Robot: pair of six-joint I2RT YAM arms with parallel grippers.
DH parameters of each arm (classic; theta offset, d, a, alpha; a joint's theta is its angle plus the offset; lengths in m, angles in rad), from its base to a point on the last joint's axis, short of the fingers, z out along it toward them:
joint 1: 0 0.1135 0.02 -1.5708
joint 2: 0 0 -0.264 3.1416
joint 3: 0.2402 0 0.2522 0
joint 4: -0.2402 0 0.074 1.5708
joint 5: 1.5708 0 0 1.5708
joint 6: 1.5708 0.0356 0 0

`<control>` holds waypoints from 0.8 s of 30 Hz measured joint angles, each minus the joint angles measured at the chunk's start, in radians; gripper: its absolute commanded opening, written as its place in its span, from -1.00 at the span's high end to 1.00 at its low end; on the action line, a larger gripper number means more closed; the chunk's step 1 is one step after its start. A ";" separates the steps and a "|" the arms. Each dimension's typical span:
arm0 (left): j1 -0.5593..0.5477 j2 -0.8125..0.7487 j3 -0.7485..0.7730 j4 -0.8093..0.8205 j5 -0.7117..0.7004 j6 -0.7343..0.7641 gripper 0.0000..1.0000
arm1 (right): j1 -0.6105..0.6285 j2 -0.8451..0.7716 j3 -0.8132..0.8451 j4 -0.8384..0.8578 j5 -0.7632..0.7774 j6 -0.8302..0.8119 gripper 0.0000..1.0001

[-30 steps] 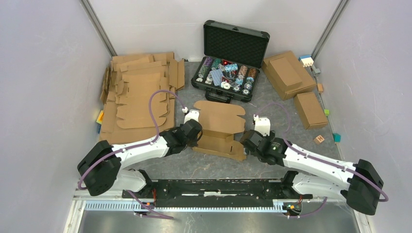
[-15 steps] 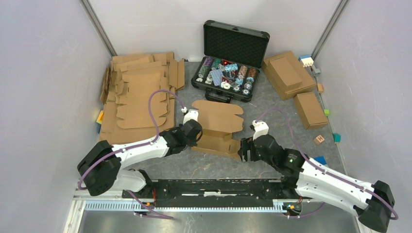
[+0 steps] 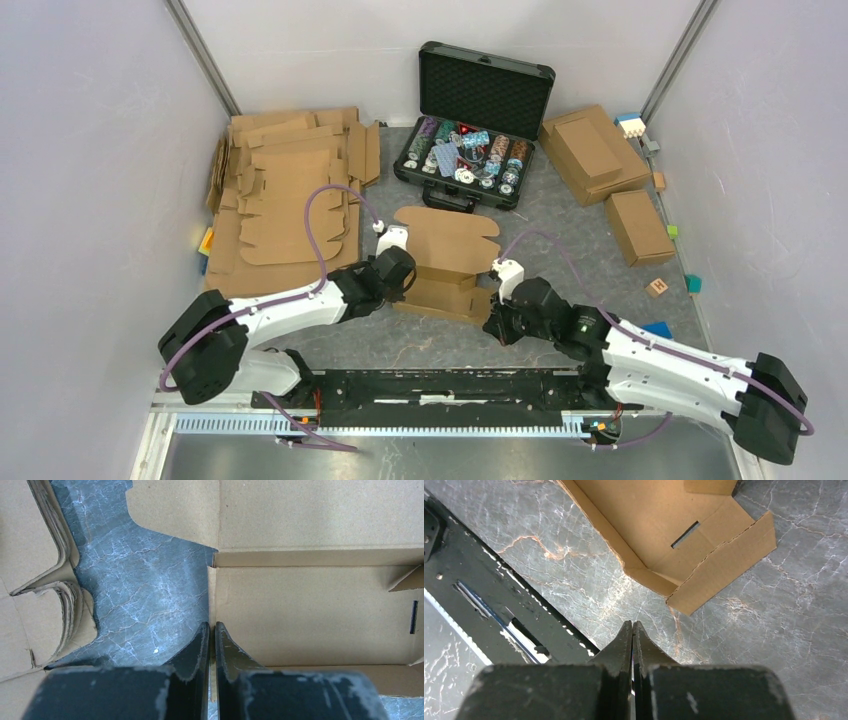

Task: Fold the paper box

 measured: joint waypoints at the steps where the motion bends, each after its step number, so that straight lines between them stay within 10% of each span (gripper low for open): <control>1: 0.000 -0.002 0.000 -0.003 0.000 0.000 0.95 | 0.003 0.010 -0.002 0.004 -0.001 0.003 1.00; 24: 0.000 -0.005 -0.002 -0.006 0.011 0.018 0.96 | 0.003 0.364 0.167 0.143 0.122 -0.018 0.99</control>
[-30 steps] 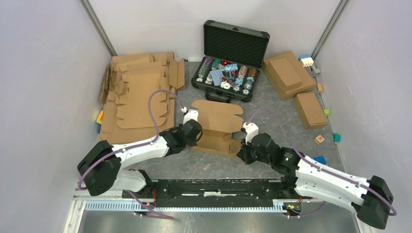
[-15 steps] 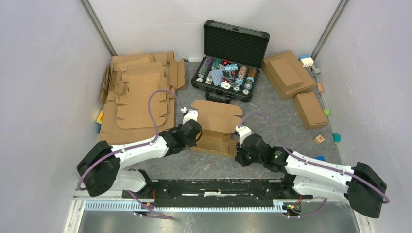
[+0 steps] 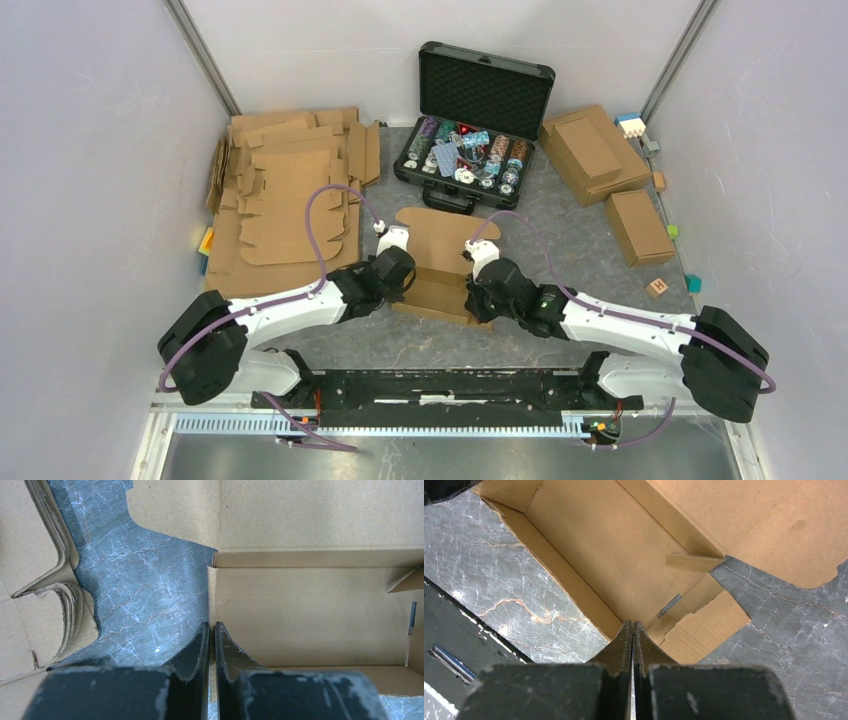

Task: Fold the paper box

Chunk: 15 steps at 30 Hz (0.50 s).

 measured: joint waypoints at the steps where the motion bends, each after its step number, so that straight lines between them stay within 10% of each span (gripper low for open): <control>1: 0.000 0.000 0.000 0.000 0.000 0.000 0.95 | 0.000 0.001 0.001 0.002 0.000 -0.003 0.98; 6: 0.000 0.000 0.000 0.000 0.000 0.000 0.95 | 0.000 -0.048 0.002 -0.012 0.028 -0.010 0.75; 12: 0.000 -0.001 0.000 0.000 0.000 0.000 0.96 | 0.000 -0.223 -0.031 -0.055 0.110 0.011 -0.64; 15: 0.000 -0.002 0.000 0.000 0.000 0.000 0.96 | -0.013 -0.286 -0.078 -0.089 0.141 0.040 -0.93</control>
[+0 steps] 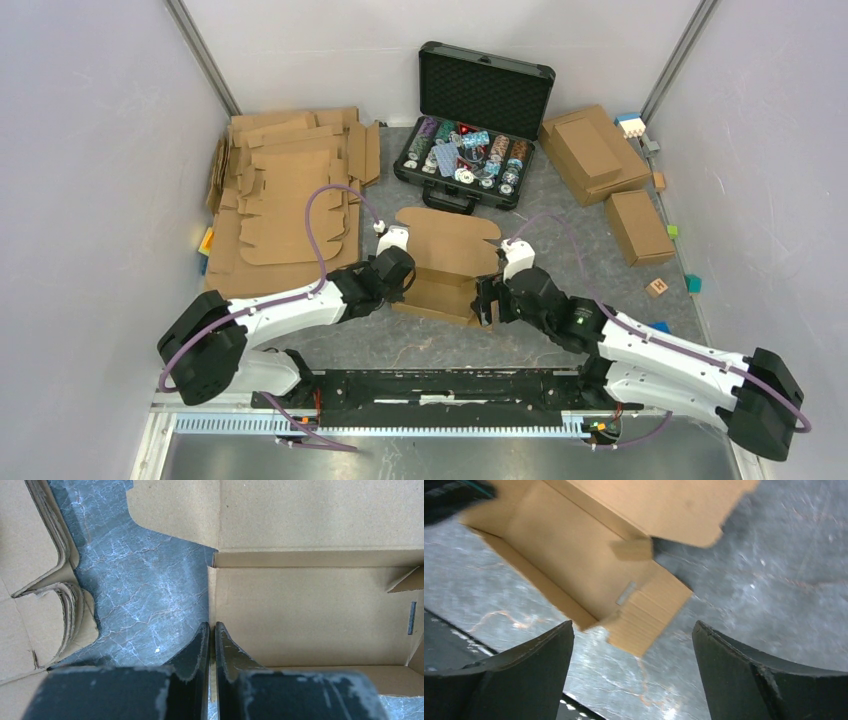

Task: Fold the paper box

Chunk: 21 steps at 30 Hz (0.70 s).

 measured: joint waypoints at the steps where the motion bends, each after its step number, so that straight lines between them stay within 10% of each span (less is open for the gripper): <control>1: 0.000 0.000 0.000 0.000 0.000 0.000 0.96 | -0.010 -0.011 -0.018 -0.011 0.001 0.013 -0.96; 12: 0.000 -0.006 -0.002 -0.001 0.000 0.000 0.95 | -0.189 -0.132 -0.268 0.086 -0.147 0.290 -0.96; 21: 0.000 -0.006 -0.002 -0.001 0.003 0.000 0.95 | -0.204 0.096 -0.176 0.159 -0.233 0.475 -0.96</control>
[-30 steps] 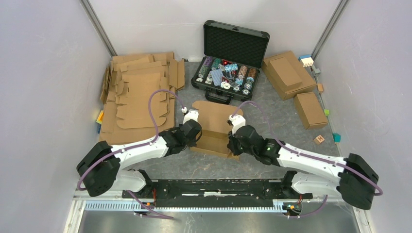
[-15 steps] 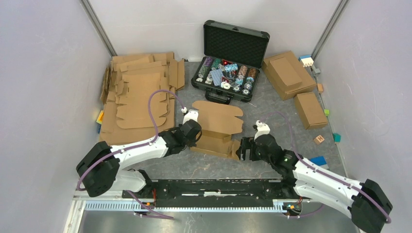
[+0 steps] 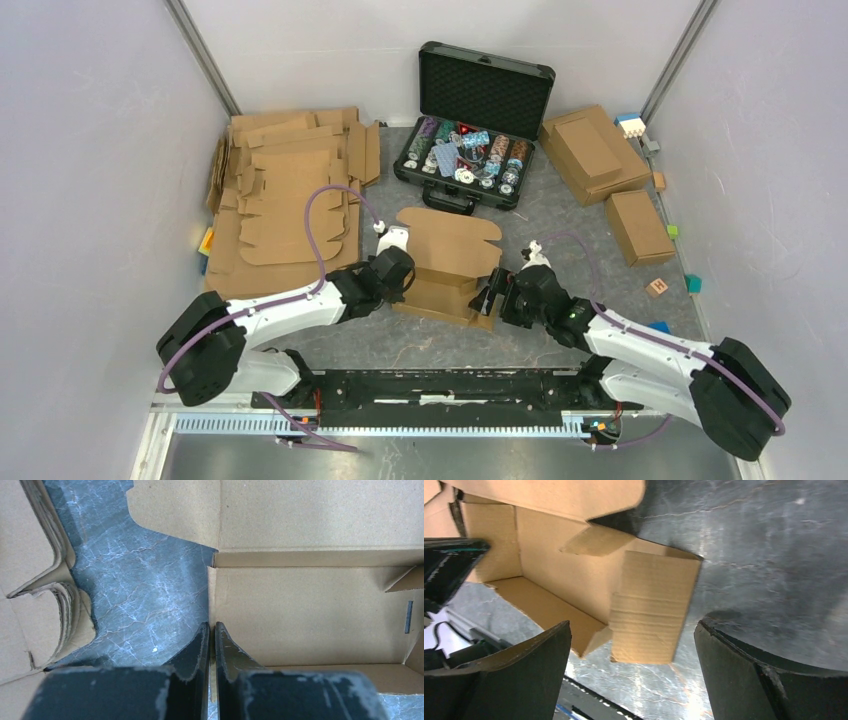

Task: Fold the paper box

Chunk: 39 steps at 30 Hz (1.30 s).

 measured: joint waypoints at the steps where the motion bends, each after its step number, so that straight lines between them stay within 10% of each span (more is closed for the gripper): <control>1: 0.000 0.000 -0.002 0.002 0.007 0.000 0.96 | -0.001 0.014 0.000 0.025 -0.023 0.010 -0.96; 39: 0.099 -0.019 -0.028 0.044 0.117 -0.013 0.96 | -0.057 -0.123 -0.118 0.154 -0.101 0.069 -0.96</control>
